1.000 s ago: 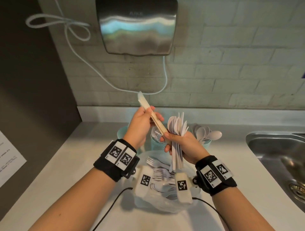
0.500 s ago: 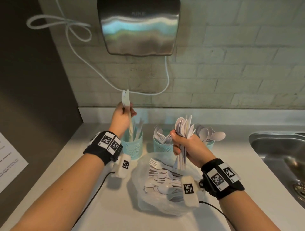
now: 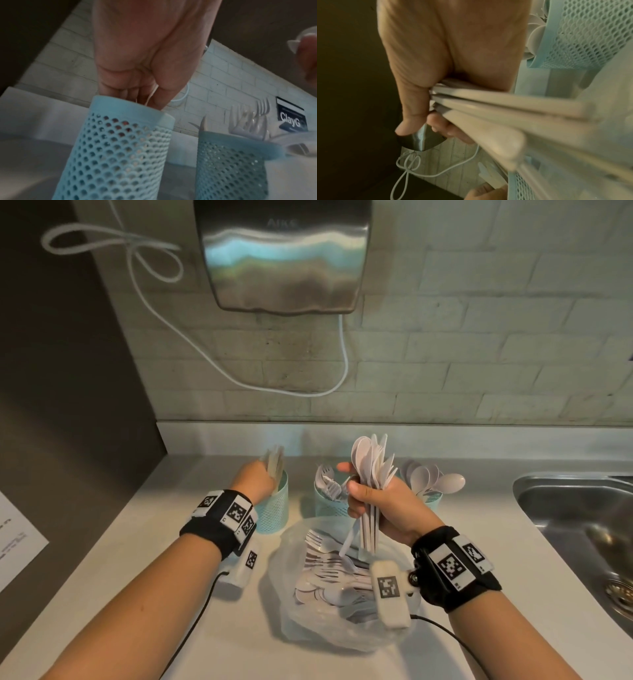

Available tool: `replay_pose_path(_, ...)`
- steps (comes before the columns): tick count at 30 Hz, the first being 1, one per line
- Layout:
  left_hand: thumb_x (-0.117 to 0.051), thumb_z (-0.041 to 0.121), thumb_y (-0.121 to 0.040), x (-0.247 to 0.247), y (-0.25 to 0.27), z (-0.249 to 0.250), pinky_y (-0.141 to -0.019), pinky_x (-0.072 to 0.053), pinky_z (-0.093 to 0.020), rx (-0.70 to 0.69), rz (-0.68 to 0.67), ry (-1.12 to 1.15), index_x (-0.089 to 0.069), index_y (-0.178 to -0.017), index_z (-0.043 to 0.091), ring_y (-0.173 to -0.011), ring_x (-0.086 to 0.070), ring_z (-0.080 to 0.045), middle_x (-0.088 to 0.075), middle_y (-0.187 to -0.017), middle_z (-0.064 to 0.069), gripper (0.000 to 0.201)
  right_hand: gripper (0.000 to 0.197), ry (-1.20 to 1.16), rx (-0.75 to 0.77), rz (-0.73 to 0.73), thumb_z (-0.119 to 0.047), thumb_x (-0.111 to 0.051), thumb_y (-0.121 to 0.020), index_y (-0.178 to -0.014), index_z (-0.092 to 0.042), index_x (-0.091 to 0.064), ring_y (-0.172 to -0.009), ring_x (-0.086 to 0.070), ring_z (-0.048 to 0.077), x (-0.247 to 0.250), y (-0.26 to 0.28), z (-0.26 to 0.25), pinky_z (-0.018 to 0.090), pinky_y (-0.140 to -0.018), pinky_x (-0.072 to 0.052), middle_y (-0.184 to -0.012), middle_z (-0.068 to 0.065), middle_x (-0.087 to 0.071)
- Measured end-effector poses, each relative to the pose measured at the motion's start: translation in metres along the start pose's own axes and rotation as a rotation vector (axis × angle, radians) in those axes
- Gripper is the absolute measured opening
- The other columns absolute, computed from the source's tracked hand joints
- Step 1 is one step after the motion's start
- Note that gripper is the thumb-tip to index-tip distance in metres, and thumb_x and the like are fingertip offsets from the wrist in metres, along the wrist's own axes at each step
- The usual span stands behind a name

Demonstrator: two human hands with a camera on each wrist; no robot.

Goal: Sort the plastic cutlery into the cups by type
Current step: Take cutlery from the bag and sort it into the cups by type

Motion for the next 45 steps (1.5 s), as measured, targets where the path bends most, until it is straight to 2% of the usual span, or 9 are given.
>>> replay_pose_path(6, -0.062, 0.022, -0.087, 0.004, 0.009, 0.000, -0.081, -0.049, -0.036, 0.028, 0.003, -0.055, -0.063, -0.110, 0.000, -0.094, -0.063, -0.032, -0.065, -0.104, -0.019, 0.031, 0.037, -0.056, 0.006, -0.013, -0.008, -0.070, -0.078, -0.112, -0.007, -0.056, -0.050, -0.047, 0.009, 0.001, 0.000, 0.000, 0.021, -0.053, -0.045, -0.061, -0.004, -0.055)
replay_pose_path(10, -0.065, 0.028, -0.086, 0.014, 0.033, 0.031, -0.092, -0.044, -0.033, -0.278, 0.300, 0.148, -0.061, -0.118, 0.005, -0.100, -0.058, -0.027, -0.057, -0.112, -0.015, 0.039, 0.026, -0.098, -0.004, -0.011, -0.002, -0.055, -0.089, -0.114, -0.006, -0.056, -0.049, -0.047, 0.009, 0.003, 0.001, 0.003, 0.021, -0.052, -0.045, -0.063, -0.004, -0.056)
replay_pose_path(15, -0.072, 0.051, -0.071, 0.006, 0.079, 0.083, -0.101, -0.045, -0.033, -0.344, -0.402, 0.674, -0.060, -0.120, 0.014, -0.104, -0.062, -0.014, -0.067, -0.112, -0.003, 0.063, 0.064, -0.093, 0.011, -0.093, -0.023, -0.086, -0.064, -0.114, 0.000, -0.053, -0.050, -0.050, 0.009, -0.002, -0.001, 0.004, 0.021, -0.052, -0.046, -0.065, -0.003, -0.058)
replay_pose_path(19, -0.068, 0.024, -0.084, 0.001, 0.087, 0.094, -0.098, -0.048, -0.041, -0.308, -0.599, 0.756, -0.064, -0.113, 0.008, -0.085, -0.068, -0.016, -0.070, -0.103, -0.011, 0.034, 0.087, -0.051, -0.004, -0.098, -0.027, -0.091, -0.053, -0.121, 0.008, -0.050, -0.049, -0.052, 0.008, -0.001, 0.002, 0.005, 0.020, -0.050, -0.046, -0.062, -0.004, -0.060)
replay_pose_path(25, -0.065, 0.014, -0.085, 0.000, 0.089, 0.099, -0.090, -0.052, -0.026, -0.428, -0.538, 0.748, -0.066, -0.108, 0.010, -0.098, -0.067, -0.019, -0.070, -0.106, -0.011, 0.023, 0.052, -0.052, 0.022, -0.104, -0.032, -0.089, -0.055, -0.095, -0.011, -0.064, -0.049, -0.053, 0.010, 0.007, 0.010, 0.003, 0.021, -0.050, -0.047, -0.064, -0.002, -0.057)
replay_pose_path(33, -0.051, 0.015, -0.094, -0.010, 0.094, 0.105, -0.064, -0.056, -0.025, -0.445, -0.523, 0.905, -0.061, -0.095, 0.005, -0.051, -0.063, -0.019, -0.061, -0.065, -0.012, 0.014, 0.059, -0.027, 0.030, -0.052, -0.053, -0.078, -0.063, -0.094, -0.007, -0.058, -0.055, -0.057, 0.013, 0.011, 0.017, -0.006, 0.022, -0.052, -0.048, -0.073, 0.004, -0.059)
replay_pose_path(38, -0.043, 0.015, -0.098, -0.019, 0.095, 0.111, -0.049, -0.050, -0.026, -0.402, -0.454, 0.927, -0.058, -0.098, 0.005, -0.043, -0.055, -0.018, -0.055, -0.065, -0.017, 0.018, 0.052, -0.001, 0.023, -0.015, -0.050, -0.069, -0.074, -0.101, -0.006, -0.059, -0.059, -0.059, 0.015, 0.011, 0.018, -0.007, 0.024, -0.056, -0.050, -0.076, 0.005, -0.062)
replay_pose_path(41, -0.037, 0.015, -0.099, -0.017, 0.095, 0.115, -0.050, -0.047, -0.027, -0.319, -0.348, 1.075, -0.058, -0.094, 0.006, -0.049, -0.054, -0.019, -0.063, -0.059, -0.004, 0.023, 0.039, -0.028, 0.018, 0.021, -0.039, -0.060, -0.083, -0.108, -0.009, -0.059, -0.058, -0.059, 0.017, 0.012, 0.021, -0.009, 0.025, -0.055, -0.051, -0.076, 0.008, -0.063)
replay_pose_path(45, -0.030, 0.014, -0.100, -0.006, 0.089, 0.119, -0.070, -0.054, -0.036, -0.273, -0.233, 1.317, -0.053, -0.094, 0.005, -0.073, -0.067, -0.025, -0.070, -0.073, -0.010, 0.025, 0.031, 0.019, 0.035, 0.091, -0.027, -0.052, -0.088, -0.108, -0.005, -0.059, -0.052, -0.060, 0.016, 0.014, 0.026, -0.011, 0.023, -0.048, -0.051, -0.079, 0.008, -0.067)
Point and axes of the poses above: each hand's wrist, its own y-axis away from the middle knuckle, its own x-axis out of the back of the hand, z = x × y, the point moved 1 cm from there along -y, towards the middle knuckle
